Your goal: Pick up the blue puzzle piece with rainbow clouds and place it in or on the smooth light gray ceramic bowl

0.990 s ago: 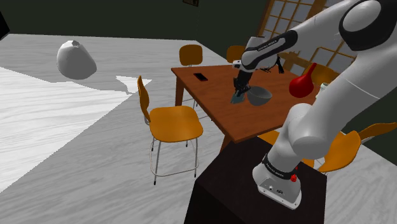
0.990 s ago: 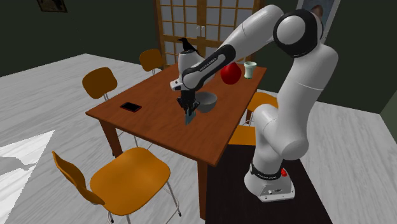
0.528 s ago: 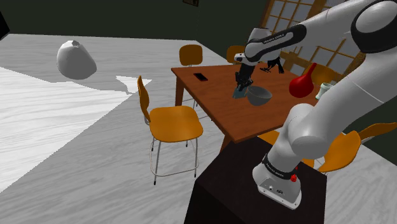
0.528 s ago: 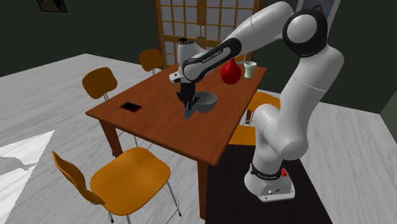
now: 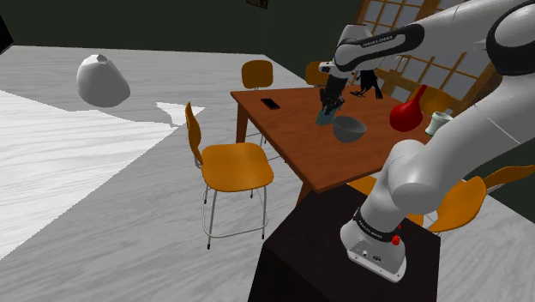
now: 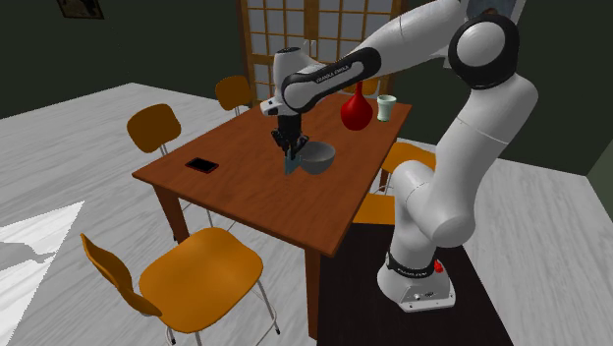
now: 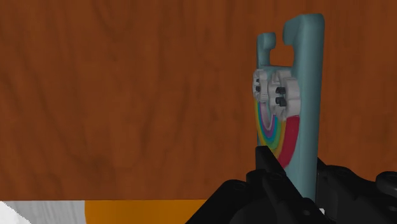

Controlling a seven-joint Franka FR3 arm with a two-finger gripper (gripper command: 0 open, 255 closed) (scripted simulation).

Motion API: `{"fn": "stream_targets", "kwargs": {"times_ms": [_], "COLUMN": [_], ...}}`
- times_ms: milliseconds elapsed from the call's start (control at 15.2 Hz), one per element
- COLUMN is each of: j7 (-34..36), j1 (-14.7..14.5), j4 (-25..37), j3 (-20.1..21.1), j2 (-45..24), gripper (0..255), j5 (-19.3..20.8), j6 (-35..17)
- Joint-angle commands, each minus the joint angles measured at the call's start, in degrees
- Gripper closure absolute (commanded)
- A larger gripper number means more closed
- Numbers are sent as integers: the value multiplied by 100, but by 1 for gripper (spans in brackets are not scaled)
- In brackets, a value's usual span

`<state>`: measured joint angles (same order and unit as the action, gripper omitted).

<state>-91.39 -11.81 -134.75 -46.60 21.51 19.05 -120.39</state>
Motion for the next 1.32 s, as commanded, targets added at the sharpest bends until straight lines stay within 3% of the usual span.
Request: {"fn": "stream_targets", "kwargs": {"times_ms": [0, 396, 924, 1254], "j7": [11, 34, -1344, -2498], "j1": [18, 41, 15, -254], "j4": [107, 412, 1331, 2095], "j3": [59, 215, -913, -1966], "j2": [74, 230, -377, -1218], "gripper": [255, 255, 255, 255], "j5": [10, 8, -264, -964], "j6": [178, 632, 772, 834]}}
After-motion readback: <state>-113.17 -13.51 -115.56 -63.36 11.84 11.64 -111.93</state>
